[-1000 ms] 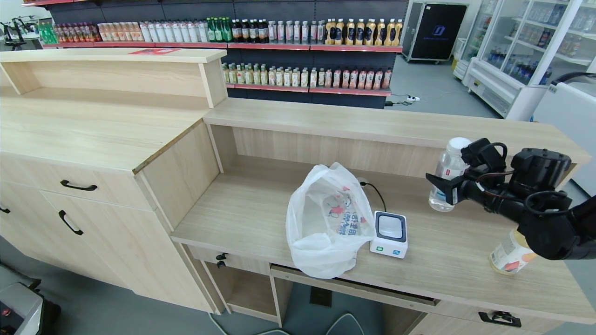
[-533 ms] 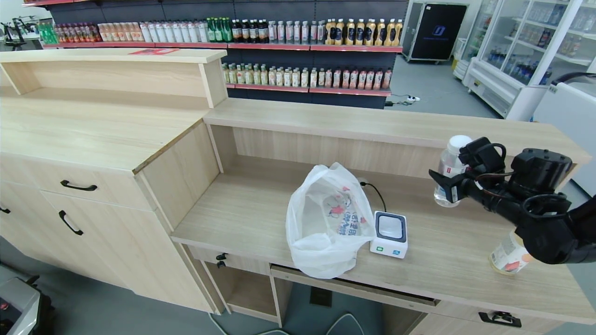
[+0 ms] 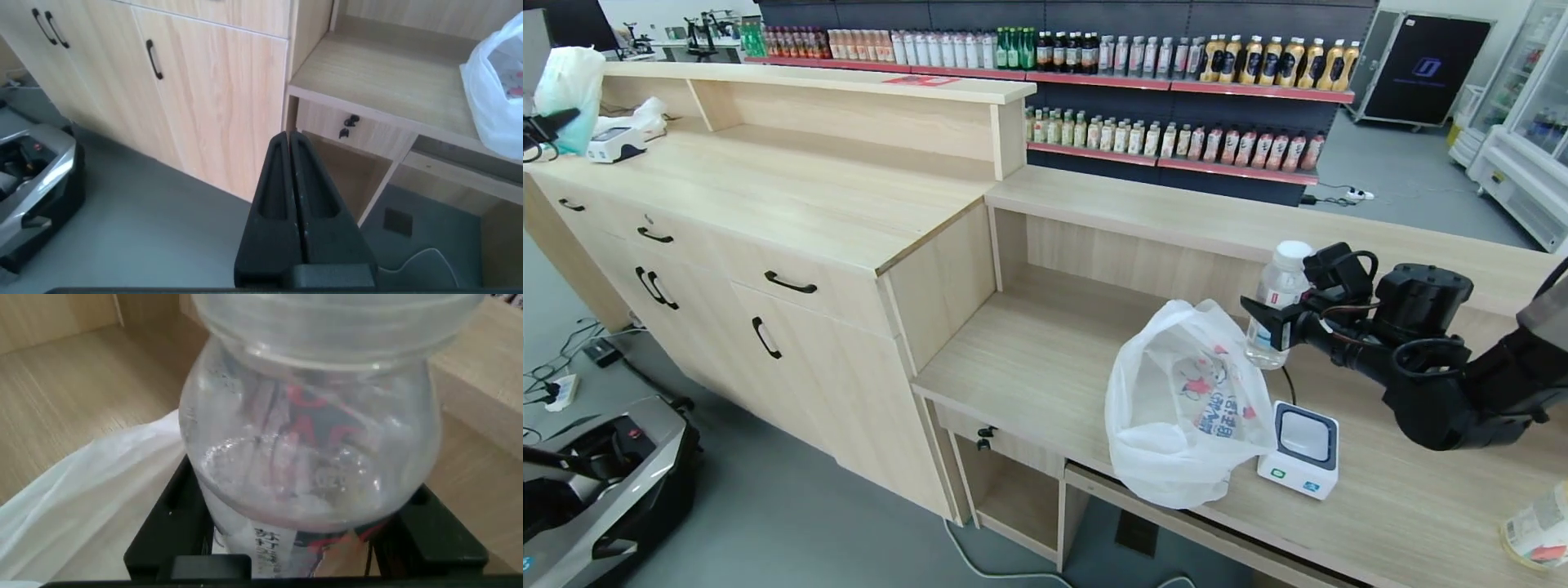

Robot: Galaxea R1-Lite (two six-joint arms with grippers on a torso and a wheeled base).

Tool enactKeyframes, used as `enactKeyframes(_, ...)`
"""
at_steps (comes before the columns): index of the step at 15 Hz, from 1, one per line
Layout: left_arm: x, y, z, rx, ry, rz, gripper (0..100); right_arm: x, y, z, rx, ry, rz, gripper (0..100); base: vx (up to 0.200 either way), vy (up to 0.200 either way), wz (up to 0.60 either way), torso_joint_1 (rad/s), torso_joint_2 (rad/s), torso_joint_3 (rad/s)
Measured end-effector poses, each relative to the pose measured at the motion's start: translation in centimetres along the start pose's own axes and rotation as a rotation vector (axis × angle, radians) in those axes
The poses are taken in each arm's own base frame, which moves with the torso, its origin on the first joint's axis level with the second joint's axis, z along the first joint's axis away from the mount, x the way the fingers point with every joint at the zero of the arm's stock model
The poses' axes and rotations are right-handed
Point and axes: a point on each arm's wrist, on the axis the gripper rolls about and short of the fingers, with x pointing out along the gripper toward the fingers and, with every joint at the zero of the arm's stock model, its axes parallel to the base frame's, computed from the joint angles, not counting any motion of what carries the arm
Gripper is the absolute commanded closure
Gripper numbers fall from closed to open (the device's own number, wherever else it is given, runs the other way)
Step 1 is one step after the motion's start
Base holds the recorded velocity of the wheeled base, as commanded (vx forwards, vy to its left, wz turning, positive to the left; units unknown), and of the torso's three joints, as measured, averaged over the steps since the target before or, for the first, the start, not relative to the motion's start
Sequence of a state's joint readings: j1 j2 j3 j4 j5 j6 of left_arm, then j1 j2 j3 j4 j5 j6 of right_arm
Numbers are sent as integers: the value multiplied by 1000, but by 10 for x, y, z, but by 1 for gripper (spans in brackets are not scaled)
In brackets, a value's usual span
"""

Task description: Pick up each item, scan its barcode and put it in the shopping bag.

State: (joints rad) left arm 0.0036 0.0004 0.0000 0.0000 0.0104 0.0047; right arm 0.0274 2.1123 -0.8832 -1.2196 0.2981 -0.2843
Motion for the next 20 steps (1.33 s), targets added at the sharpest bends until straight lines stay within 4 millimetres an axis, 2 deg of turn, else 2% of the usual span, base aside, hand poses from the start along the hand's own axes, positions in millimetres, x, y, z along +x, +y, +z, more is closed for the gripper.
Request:
enactKeyframes(4,0,0,0,0,0,0,100,32,2,-28,42,-3,78,100,0,0,0,0,0,0)
enactKeyframes(6,0,0,0,0,0,0,100,50,-2,-39,87,-19,78,100,0,0,0,0,0,0)
enactKeyframes(9,0,0,0,0,0,1,100,70,5,-52,107,-41,151,100,0,0,0,0,0,0)
enactKeyframes(12,0,0,0,0,0,1,100,81,8,-73,119,-6,164,100,0,0,0,0,0,0)
enactKeyframes(16,0,0,0,0,0,0,100,94,18,-91,116,3,185,100,0,0,0,0,0,0)
enactKeyframes(20,0,0,0,0,0,1,100,107,26,-100,113,-8,202,100,0,0,0,0,0,0)
